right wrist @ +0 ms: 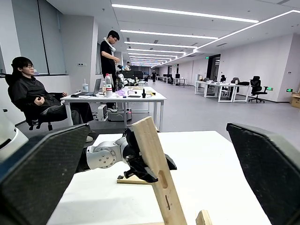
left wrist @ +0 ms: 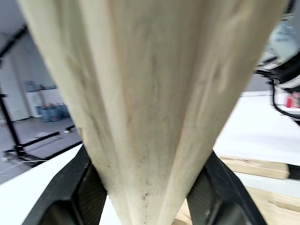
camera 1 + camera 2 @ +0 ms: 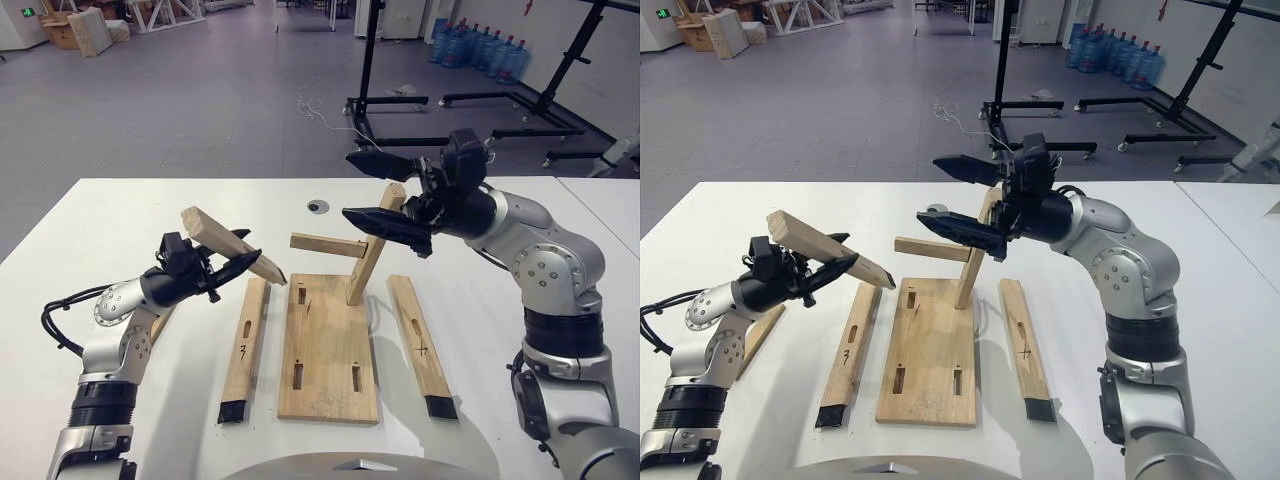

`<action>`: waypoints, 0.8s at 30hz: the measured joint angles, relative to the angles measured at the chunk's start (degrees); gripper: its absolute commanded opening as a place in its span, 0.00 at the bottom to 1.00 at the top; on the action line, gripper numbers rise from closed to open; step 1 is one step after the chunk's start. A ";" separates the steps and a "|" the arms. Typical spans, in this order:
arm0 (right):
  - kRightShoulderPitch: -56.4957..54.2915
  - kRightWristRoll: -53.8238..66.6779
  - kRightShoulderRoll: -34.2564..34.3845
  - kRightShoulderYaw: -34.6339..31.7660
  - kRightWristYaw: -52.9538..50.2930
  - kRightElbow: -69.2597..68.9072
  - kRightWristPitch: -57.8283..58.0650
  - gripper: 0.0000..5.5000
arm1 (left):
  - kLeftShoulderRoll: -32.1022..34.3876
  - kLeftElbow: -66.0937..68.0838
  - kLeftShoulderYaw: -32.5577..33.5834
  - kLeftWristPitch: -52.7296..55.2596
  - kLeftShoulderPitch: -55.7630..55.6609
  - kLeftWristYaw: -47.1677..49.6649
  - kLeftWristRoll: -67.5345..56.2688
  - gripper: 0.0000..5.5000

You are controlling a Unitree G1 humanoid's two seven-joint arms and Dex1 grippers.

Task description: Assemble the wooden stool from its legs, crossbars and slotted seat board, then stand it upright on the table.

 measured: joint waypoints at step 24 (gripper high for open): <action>-0.58 -1.14 0.34 2.76 1.58 -0.06 0.13 0.98 | 0.43 6.30 -4.57 0.05 -7.88 -9.59 3.46 0.37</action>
